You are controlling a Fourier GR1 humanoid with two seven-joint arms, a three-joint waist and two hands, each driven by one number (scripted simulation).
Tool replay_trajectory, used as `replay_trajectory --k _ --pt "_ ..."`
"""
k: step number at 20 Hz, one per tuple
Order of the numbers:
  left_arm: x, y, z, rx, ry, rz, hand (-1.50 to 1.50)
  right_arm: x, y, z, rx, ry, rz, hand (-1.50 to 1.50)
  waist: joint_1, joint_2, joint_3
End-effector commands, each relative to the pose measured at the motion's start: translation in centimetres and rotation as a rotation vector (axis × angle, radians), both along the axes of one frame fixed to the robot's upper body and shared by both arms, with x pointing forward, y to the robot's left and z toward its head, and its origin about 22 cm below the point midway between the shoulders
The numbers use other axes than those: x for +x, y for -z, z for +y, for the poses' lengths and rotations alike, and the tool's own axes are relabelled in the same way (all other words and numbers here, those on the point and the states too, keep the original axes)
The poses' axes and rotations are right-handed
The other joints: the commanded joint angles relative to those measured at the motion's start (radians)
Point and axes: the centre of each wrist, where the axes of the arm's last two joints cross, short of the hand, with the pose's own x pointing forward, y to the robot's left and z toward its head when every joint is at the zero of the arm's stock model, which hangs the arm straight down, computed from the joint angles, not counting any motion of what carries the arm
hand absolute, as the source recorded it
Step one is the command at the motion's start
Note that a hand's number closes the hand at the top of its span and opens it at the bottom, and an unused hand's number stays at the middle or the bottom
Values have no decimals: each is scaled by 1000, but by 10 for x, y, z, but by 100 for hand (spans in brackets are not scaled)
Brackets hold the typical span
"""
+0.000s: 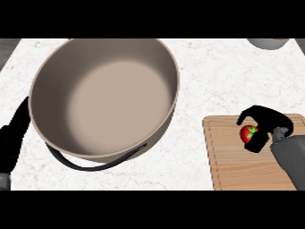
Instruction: Pick the tomato from the cutting board and place it in the pot
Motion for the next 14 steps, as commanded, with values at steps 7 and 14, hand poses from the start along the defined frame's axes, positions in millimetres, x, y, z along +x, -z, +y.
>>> replay_trajectory --k 7,14 --pt "-9 3 -12 5 -9 4 0 -1 2 -3 16 -31 -17 150 1 3 5" --pt "12 -7 -16 2 107 -13 0 -48 -29 245 159 -558 -224 150 133 2 3"
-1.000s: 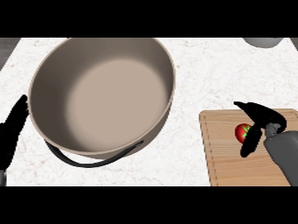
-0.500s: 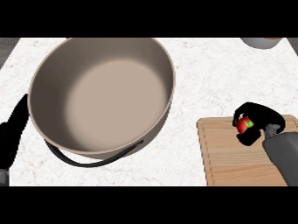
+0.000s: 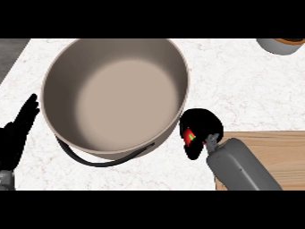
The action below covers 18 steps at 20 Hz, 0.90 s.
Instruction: Pick the tomato from the cutting board and place it in the pot
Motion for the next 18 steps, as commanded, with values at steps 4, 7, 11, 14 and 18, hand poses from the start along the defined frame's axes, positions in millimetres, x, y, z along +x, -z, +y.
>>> replay_trajectory --k 4,7,11,14,18 --pt "11 -5 -15 5 79 -7 0 -54 -39 119 3 -249 -223 150 83 3 2" --pt "12 4 -13 2 50 9 0 -83 -52 137 4 -257 -357 150 52 -2 1" --pt "19 -7 -7 6 35 7 0 -98 -85 154 28 -196 -586 150 36 -10 2" --pt "15 4 -3 0 31 25 0 -98 -112 165 54 -114 -797 150 30 -10 0" --pt "24 -9 -3 -1 36 6 0 -106 -136 173 143 -33 -883 150 28 -9 1"
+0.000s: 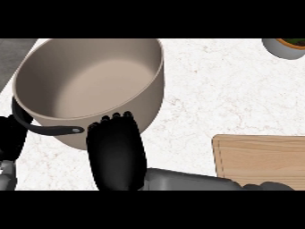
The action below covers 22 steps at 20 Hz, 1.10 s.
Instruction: Pick the tomato from the cutting board and place it in the pot
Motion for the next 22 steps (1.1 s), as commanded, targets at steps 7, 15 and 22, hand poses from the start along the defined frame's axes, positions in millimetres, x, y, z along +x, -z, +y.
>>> replay_trajectory --k 7,15,22 --pt "9 -3 -11 0 43 7 0 6 -51 22 333 136 -103 150 -6 13 0" --pt "-2 4 -14 -11 30 5 0 36 -77 35 408 162 -136 150 -13 15 1" --pt "-1 14 -20 7 20 -4 0 86 -74 42 400 171 -152 150 -24 24 1"
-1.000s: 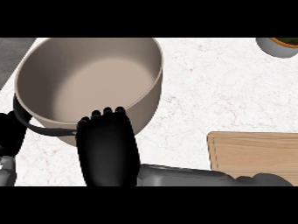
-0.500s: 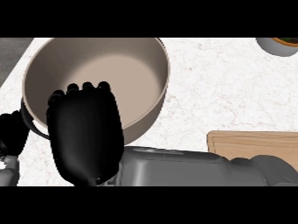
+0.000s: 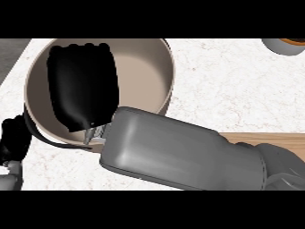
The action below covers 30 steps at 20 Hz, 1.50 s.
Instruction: Pick the tomato from the cutting board and place it in the pot
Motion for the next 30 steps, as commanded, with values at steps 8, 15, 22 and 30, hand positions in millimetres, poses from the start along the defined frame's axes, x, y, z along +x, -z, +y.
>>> replay_trajectory --k 8,15,22,30 --pt "4 -4 0 -10 19 -13 0 78 34 -14 48 100 55 150 10 12 0" --pt "8 -8 -6 10 47 -31 0 104 61 -35 62 121 122 150 37 25 0" --pt "12 -3 -23 -1 58 -45 0 114 73 -49 200 91 220 -150 50 30 1" --pt "-2 7 -23 9 61 -10 0 116 65 -50 371 2 92 -150 56 26 2"
